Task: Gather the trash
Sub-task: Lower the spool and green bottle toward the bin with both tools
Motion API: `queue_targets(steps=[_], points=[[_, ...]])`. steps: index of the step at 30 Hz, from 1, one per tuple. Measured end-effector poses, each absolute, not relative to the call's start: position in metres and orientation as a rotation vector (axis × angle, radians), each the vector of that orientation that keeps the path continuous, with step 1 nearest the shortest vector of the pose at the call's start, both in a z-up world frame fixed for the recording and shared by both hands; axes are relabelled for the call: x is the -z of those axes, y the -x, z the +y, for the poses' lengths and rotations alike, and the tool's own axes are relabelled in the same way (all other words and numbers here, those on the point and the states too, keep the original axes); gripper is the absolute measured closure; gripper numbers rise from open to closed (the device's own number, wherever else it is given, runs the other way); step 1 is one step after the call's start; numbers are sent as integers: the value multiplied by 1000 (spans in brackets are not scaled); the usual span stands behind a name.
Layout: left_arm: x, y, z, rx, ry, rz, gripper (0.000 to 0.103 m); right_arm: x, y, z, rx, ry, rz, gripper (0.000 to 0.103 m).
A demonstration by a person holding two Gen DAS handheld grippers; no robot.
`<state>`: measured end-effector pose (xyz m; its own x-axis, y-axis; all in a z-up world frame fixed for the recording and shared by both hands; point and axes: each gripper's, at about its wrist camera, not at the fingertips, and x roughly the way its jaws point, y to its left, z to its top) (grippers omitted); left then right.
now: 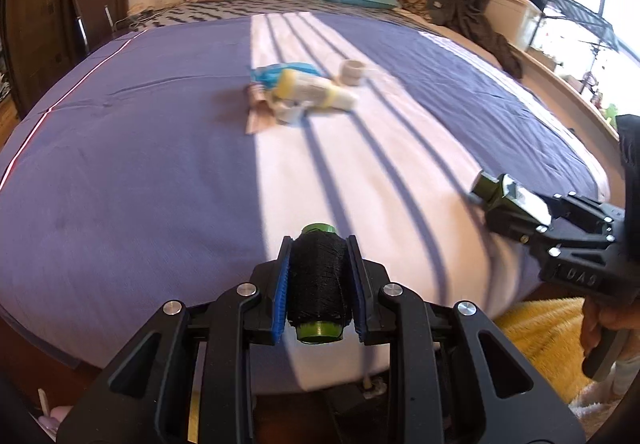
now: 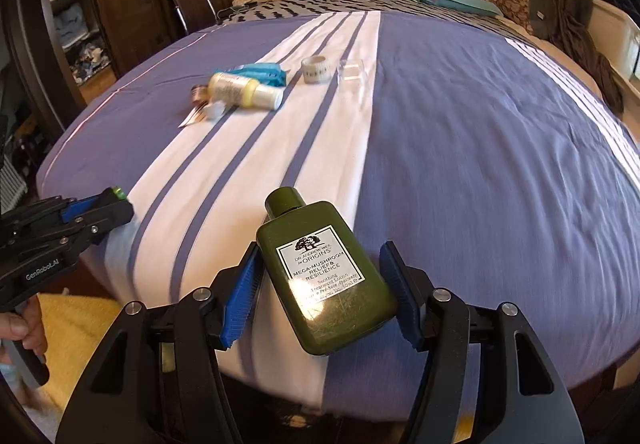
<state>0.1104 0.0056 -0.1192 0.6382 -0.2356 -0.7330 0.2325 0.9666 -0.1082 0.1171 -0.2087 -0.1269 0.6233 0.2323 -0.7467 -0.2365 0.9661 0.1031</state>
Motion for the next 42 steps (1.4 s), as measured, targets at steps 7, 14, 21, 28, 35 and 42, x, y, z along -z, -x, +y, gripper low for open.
queue_targets(steps=[7, 14, 21, 28, 35, 42], points=[[121, -67, -14, 322, -6, 835, 79, 133, -70, -214, -286, -50, 855, 42], [139, -34, -21, 349, 7, 867, 79, 150, -34, -218, -290, -70, 890, 42], [175, -13, -25, 358, 10, 950, 79, 187, -12, -218, -289, -84, 976, 42], [223, -4, -29, 361, -10, 1065, 79, 216, -9, -211, -291, -77, 1057, 42], [264, -5, -33, 368, -12, 1167, 79, 246, -11, -206, -291, -81, 1141, 42], [293, -13, -32, 372, 10, 1246, 79, 273, -17, -201, -293, -101, 1224, 42]])
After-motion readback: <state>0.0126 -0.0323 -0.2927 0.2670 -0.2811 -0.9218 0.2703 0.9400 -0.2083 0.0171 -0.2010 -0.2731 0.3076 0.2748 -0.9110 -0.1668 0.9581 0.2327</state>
